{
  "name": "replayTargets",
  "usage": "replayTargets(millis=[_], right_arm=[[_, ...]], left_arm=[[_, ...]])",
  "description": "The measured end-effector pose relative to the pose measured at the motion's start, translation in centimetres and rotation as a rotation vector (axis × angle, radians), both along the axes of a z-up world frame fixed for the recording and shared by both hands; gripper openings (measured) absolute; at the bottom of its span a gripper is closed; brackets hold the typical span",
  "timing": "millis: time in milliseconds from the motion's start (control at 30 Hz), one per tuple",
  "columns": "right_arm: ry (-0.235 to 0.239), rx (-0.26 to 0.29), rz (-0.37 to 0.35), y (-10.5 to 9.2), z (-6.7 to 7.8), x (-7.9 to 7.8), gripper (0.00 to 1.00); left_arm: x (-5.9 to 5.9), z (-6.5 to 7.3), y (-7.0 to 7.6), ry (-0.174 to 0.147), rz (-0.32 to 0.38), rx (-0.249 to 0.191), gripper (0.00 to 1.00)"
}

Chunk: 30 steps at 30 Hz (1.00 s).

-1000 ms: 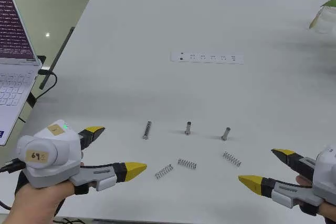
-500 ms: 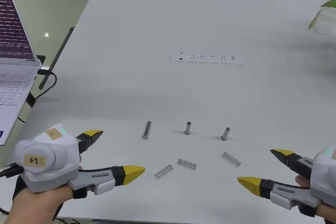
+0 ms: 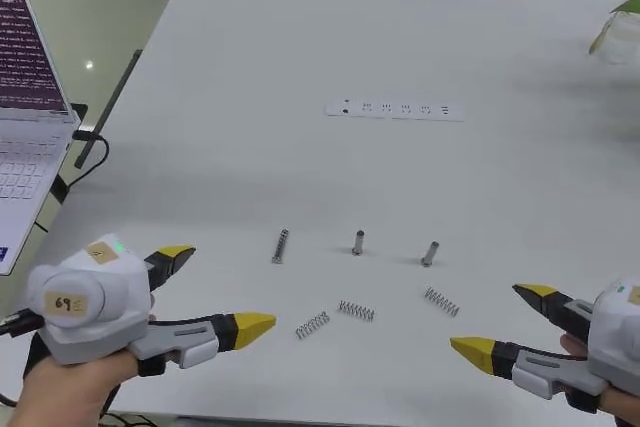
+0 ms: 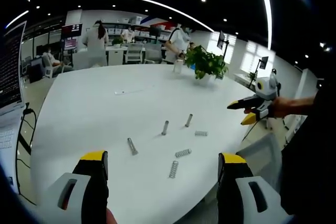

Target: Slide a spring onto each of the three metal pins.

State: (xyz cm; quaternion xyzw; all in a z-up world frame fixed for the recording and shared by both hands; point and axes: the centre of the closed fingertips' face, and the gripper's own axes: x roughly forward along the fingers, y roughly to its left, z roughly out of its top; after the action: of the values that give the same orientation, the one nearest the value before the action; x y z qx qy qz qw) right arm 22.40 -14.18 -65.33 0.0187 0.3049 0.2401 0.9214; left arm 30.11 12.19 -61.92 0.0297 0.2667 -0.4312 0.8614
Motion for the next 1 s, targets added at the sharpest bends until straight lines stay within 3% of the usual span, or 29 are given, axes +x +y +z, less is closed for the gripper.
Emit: replayTargets(millis=[1000], right_arm=[[0.002,0.003,-0.009,-0.2,-0.08,0.11,0.73]], left_arm=[[0.09,0.29,0.18,0.001,0.01,0.0,0.83]])
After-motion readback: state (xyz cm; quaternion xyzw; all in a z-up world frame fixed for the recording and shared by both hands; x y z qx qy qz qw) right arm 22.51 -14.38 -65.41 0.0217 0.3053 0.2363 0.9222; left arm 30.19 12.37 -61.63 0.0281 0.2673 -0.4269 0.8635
